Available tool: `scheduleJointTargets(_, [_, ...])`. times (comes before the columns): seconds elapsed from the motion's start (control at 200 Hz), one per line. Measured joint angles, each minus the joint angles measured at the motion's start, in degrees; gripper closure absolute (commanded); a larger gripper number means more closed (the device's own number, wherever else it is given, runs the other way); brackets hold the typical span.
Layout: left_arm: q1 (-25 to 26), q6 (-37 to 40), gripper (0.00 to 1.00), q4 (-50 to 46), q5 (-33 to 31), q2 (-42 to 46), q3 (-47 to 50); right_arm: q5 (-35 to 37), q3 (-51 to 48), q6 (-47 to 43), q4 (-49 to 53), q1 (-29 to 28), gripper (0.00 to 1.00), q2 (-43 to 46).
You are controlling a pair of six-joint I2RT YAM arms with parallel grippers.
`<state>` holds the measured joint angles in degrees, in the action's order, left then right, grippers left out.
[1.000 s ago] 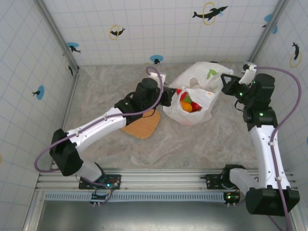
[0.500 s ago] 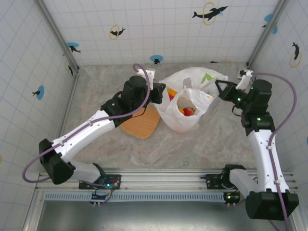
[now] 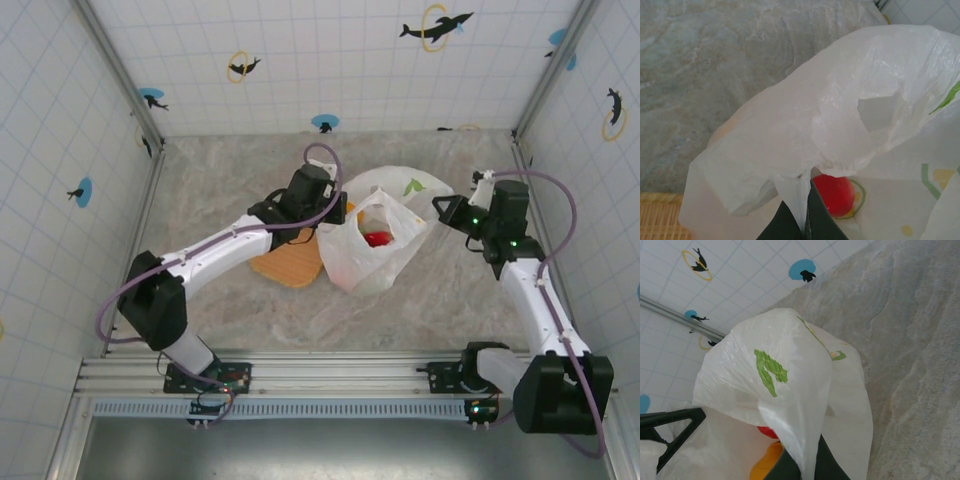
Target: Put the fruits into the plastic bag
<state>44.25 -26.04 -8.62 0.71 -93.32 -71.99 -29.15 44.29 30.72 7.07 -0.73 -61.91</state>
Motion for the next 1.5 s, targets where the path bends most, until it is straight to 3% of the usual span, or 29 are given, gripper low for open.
scheduleJointTargets(0.295, [-1.0, -1.5, 1.00, 1.0, 3.4, -2.8, -0.7, 3.3, 4.9, -3.6, 4.2, 2.1, 0.99, -1.5])
scheduleJointTargets(0.611, [-1.0, -2.6, 1.00, 1.2, 3.8, 7.3, -0.7, 8.3, 17.9, -7.4, 7.6, 3.8, 0.98, 3.7])
scheduleJointTargets(0.761, [-2.1, -3.0, 1.00, 2.4, 4.4, 10.9, 1.0, 8.5, 17.8, -7.1, 8.5, 3.8, 0.98, 4.0])
scheduleJointTargets(1.251, [-4.5, -4.5, 1.00, 1.6, 5.9, 7.5, 4.9, 3.9, 17.2, -2.9, 8.5, 3.5, 0.97, 4.3])
scheduleJointTargets(1.501, [-5.5, -4.4, 0.94, 1.8, 4.0, 5.5, 7.5, 2.1, 5.6, -0.7, 1.7, 1.4, 0.98, 2.9])
